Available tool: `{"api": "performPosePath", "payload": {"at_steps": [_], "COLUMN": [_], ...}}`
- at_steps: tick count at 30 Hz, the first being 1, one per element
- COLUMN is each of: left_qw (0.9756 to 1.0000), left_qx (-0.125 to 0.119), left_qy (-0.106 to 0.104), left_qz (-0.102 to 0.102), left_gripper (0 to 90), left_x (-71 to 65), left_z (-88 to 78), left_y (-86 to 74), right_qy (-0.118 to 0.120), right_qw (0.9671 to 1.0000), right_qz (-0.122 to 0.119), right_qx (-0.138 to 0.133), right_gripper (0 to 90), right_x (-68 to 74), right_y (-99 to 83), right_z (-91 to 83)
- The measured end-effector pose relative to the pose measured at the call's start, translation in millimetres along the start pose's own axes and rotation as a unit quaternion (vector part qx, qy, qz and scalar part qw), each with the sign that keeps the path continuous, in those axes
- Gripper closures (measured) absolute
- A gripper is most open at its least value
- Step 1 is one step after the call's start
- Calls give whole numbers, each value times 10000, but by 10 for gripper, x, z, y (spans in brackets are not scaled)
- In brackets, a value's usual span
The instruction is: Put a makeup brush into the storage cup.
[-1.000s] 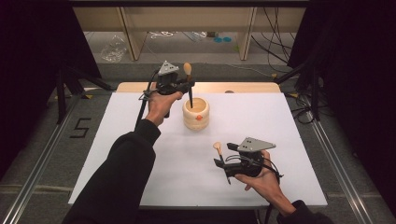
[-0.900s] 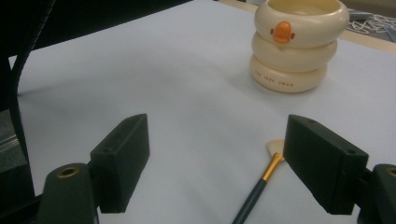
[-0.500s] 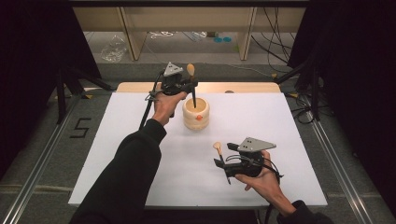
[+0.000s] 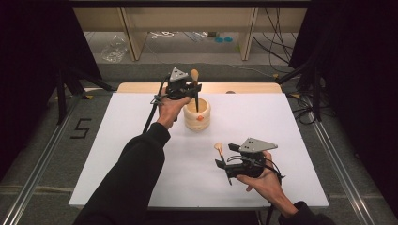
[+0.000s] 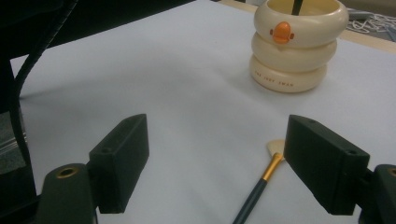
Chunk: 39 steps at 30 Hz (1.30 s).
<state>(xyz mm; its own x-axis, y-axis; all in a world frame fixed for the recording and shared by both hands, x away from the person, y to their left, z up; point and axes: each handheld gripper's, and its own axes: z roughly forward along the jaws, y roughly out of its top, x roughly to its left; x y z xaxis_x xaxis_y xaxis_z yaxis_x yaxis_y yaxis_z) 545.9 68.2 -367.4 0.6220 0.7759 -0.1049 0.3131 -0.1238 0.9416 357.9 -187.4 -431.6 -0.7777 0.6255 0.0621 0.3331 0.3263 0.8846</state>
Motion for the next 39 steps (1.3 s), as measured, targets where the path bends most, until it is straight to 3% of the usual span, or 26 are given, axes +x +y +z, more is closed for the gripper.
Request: {"api": "performPosePath", "payload": {"at_steps": [17,18,20,21,22,26,33,39], "left_qw": [9997,9989,9984,9985,9986,9975,9973,9977], "left_qx": [221,387,452,477,501,561,573,528], "left_qy": [4,-147,-196,-121,-79,-15,253,239], "left_qz": [-99,-205,-267,-223,-179,-420,-377,-361], "left_gripper": [761,754,718,670,545,337,242,219], "left_x": [17,35,38,31,27,27,69,101], "left_z": [69,79,85,82,71,53,-83,-178], "left_y": [-208,-224,-235,-238,-235,-226,-171,-136], "right_qy": [25,31,41,39,46,30,47,15], "right_qw": [10000,10000,10000,10000,10000,10000,10000,10000], "right_qz": [-8,-14,-18,-15,-14,-10,-14,-12], "right_qx": [46,50,58,67,63,45,62,53], "right_gripper": [233,234,233,233,233,233,233,233], "right_x": [-4,-4,-7,-9,-9,-2,-11,-18], "right_y": [2,1,0,-1,0,-1,1,0], "right_z": [-4,-4,-3,-2,-1,3,1,-1]}}
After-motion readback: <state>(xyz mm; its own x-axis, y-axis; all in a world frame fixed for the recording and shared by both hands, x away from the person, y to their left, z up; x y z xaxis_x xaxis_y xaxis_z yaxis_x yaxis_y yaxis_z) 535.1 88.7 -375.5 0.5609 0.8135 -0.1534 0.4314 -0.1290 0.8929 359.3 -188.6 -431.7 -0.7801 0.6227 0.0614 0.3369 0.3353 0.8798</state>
